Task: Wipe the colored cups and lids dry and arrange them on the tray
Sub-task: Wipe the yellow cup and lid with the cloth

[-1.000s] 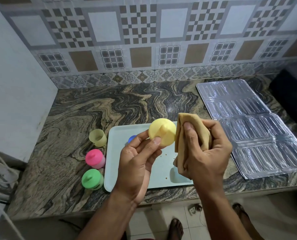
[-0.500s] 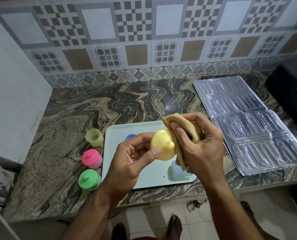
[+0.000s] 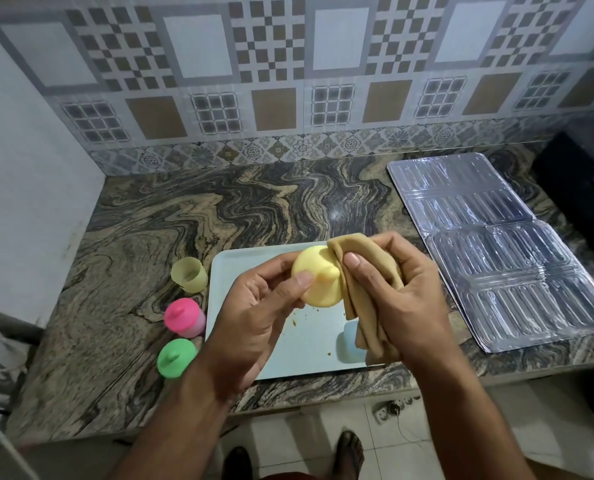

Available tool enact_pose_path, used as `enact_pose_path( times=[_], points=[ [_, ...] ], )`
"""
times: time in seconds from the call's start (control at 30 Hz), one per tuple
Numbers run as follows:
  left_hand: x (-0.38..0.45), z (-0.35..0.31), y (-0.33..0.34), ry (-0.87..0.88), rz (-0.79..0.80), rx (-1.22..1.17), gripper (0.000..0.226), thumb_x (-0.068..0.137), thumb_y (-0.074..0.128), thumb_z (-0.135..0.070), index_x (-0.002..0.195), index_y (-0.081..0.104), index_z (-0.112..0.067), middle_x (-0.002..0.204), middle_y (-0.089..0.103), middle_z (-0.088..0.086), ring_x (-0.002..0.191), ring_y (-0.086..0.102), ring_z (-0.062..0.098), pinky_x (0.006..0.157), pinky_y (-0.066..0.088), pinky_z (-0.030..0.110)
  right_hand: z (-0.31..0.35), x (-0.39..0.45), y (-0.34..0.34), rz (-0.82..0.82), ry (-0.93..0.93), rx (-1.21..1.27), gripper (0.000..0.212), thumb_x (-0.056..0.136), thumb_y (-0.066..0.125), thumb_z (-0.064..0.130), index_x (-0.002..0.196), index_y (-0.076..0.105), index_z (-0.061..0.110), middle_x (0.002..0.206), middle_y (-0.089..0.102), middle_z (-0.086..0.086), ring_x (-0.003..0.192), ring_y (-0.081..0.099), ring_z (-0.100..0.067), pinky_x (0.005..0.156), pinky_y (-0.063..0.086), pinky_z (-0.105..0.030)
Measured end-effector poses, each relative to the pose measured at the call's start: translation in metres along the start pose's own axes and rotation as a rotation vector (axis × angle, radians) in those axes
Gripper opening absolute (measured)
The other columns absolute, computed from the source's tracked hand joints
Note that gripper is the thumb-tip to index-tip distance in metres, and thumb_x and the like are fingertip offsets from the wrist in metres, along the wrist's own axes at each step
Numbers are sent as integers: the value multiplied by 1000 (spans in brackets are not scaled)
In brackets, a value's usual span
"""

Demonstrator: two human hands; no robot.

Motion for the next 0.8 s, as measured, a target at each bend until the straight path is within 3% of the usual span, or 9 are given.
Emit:
enact_pose_path(
  times=[0.17,0.23,0.3,0.4,0.53,0.57,0.67,0.73,0.8],
  points=[
    [-6,3,15,-29,-81,-203,29,84,69,-5,106,83,-18,111,79,9,101,75,16,90,61,26,-4,-8,10,-179,-63,106,15,94,75,18,99,66,7,71,68,0,51,62,-8,47,50,-22],
    [-7,3,14,3,-131,-114,25,78,80,-9,99,84,-22,102,81,6,92,76,13,80,61,23,-5,-9,9,-198,-65,78,12,93,73,17,99,67,9,73,68,-1,53,62,-8,49,51,-21],
    [-8,-3,16,79,-121,50,23,75,90,-13,97,83,-20,97,82,6,87,76,12,76,60,22,-5,-7,4,-198,-92,-18,8,95,77,17,98,70,16,76,71,0,58,66,-15,53,56,-29],
    [-10,-9,20,205,-167,240,18,75,86,-13,92,79,-17,90,83,5,83,79,13,77,59,20,0,-2,-2,-258,-140,-132,10,98,78,17,96,70,22,75,71,3,56,68,-29,50,59,-43],
    [-13,-4,25,343,-265,428,16,81,84,-11,87,78,-24,91,83,-3,88,81,16,82,61,24,12,0,-6,-350,-197,-160,11,98,75,6,96,65,11,68,64,13,50,58,1,46,51,-19],
    [-14,-2,25,369,-282,462,17,82,84,-10,88,77,-23,91,83,-6,88,81,14,83,61,24,14,-1,-4,-338,-201,-176,12,98,77,10,95,66,13,68,65,12,49,60,-4,45,54,-23],
    [-15,2,23,431,-315,555,13,81,86,-15,88,77,-21,91,82,-7,89,80,15,86,62,33,9,-8,3,-326,-154,-189,11,92,81,31,91,70,27,69,68,3,56,66,-37,46,58,-54],
    [-17,3,23,486,-347,612,12,81,87,-17,87,77,-21,95,83,-8,93,80,14,88,62,36,6,-11,9,-362,-114,-162,13,89,79,33,91,72,23,71,70,-1,60,68,-37,50,56,-60],
    [-20,4,24,574,-359,708,11,80,87,-12,87,79,-14,103,82,-7,101,78,8,91,61,30,7,-14,16,-380,-85,-151,14,87,79,32,89,72,20,70,71,-1,59,68,-29,53,57,-59]
  ],
)
Point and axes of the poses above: each hand's wrist, its own x-axis towards the middle knuckle, its own y-axis out of the palm, z = x × y, the point moved 2 cm from there along x, towards the middle knuckle
